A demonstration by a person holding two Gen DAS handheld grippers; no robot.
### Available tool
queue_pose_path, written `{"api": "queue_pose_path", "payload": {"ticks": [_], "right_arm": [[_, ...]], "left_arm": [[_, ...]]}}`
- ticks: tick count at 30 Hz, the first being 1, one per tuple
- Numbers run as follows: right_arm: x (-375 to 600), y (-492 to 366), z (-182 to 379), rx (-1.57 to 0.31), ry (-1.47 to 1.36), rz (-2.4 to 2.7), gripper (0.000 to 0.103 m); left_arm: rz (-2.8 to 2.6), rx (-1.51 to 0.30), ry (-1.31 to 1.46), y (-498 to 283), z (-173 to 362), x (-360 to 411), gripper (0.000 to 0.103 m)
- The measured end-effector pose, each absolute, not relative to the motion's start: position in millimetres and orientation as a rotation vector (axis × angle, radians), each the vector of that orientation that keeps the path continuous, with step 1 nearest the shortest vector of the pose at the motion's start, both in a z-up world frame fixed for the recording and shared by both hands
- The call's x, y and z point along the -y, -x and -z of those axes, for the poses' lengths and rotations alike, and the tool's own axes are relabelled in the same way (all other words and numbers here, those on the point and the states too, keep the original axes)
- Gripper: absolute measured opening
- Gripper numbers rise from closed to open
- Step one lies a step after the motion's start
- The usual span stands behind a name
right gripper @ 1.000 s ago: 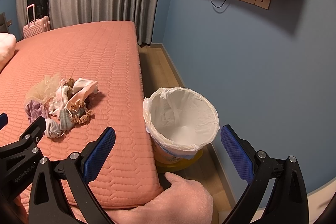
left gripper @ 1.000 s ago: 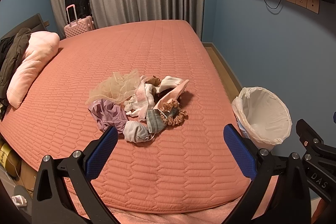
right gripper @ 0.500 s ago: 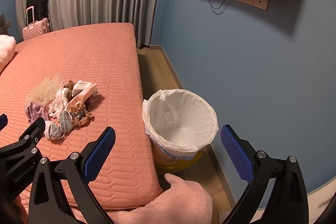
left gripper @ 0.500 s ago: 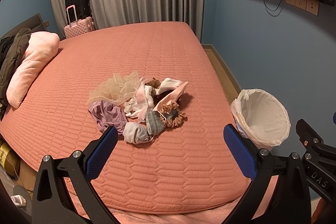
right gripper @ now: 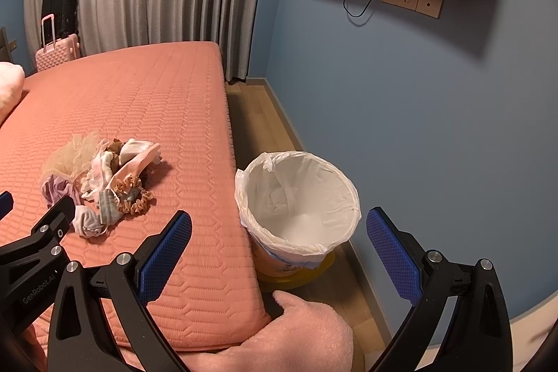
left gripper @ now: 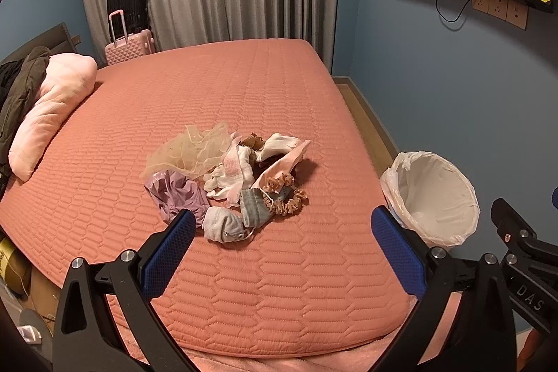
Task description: Organize soft objects
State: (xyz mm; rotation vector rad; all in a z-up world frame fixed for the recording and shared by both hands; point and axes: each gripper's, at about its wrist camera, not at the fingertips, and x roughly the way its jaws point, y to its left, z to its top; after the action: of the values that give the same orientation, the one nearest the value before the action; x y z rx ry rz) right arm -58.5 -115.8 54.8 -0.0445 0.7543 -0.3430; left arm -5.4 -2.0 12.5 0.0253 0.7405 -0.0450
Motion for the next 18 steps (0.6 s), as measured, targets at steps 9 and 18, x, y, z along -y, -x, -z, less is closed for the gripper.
{"api": "queue_pose_path", "payload": {"ticks": [9,18], "right_arm": [[115,57,-55,-0.746,0.037,0.349,0.097],[112,51,-53,-0.743,0.024,0.348,0.097]], "left_arm": [[0.065,-0.723,-0.028,4,-12,-1,0.096],[0.100,-0.737,-0.004,-5,-5,-9,0.096]]}}
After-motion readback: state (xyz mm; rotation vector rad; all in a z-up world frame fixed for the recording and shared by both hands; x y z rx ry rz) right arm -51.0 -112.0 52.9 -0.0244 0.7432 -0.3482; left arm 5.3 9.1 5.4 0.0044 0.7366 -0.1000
